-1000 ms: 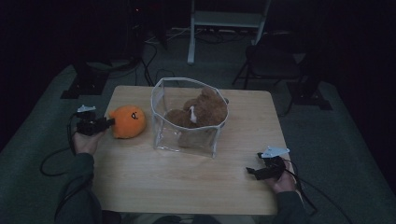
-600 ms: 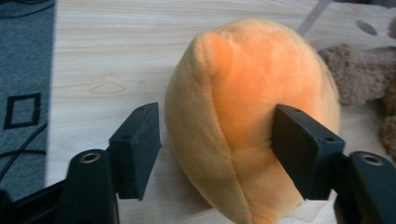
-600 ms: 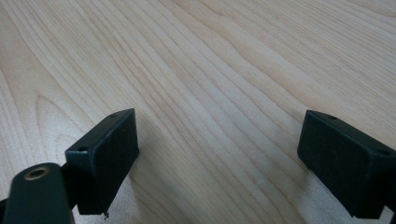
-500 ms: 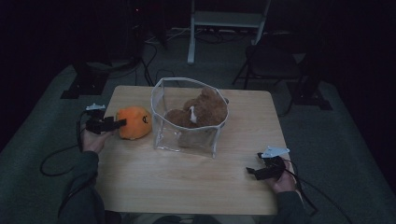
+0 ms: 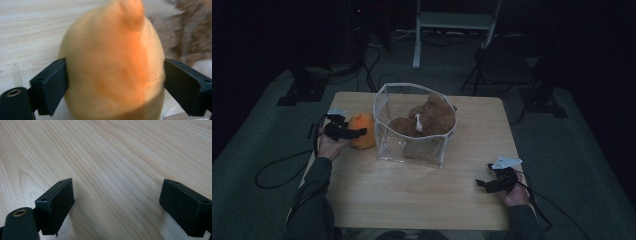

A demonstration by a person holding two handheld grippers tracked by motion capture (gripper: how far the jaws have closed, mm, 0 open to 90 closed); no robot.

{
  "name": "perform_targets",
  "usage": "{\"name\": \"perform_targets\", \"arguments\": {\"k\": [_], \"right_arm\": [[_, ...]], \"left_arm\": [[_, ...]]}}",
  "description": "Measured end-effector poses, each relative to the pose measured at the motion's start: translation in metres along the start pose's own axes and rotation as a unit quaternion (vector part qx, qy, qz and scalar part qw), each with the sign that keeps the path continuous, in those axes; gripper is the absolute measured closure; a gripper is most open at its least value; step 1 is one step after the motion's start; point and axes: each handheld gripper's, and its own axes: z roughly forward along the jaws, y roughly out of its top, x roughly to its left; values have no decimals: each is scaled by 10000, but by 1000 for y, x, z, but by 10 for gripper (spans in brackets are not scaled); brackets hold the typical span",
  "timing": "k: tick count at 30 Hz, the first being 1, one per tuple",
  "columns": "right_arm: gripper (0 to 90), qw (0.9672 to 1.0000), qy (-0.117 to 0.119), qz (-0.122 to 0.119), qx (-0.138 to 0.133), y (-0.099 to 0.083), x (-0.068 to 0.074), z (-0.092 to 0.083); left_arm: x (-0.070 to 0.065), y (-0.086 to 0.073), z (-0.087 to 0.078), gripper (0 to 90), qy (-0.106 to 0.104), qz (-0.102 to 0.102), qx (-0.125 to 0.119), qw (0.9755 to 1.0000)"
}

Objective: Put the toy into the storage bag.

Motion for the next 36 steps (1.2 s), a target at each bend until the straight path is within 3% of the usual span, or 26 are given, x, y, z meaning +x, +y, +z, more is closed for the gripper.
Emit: {"name": "perform_targets", "arguments": {"k": [2, 11, 14, 23, 36], "right_arm": [[116, 10000, 1, 1, 0, 0, 0, 0], [116, 10000, 1, 0, 0, 0, 0, 0], [116, 10000, 1, 0, 0, 0, 0, 0], [116, 10000, -1, -5, 2, 0, 0, 0], [116, 10000, 2, 0, 0, 0, 0, 0]], "left_arm": [[-3, 1, 3, 89, 104, 63, 68, 9999], [-4, 0, 4, 87, 201, 105, 83, 9997], [-7, 0, 5, 93, 336, 155, 126, 9992], [-18, 4, 2, 269, 636, 485, 207, 9966], [-21, 3, -6, 392, 705, 620, 40, 9956]]}}
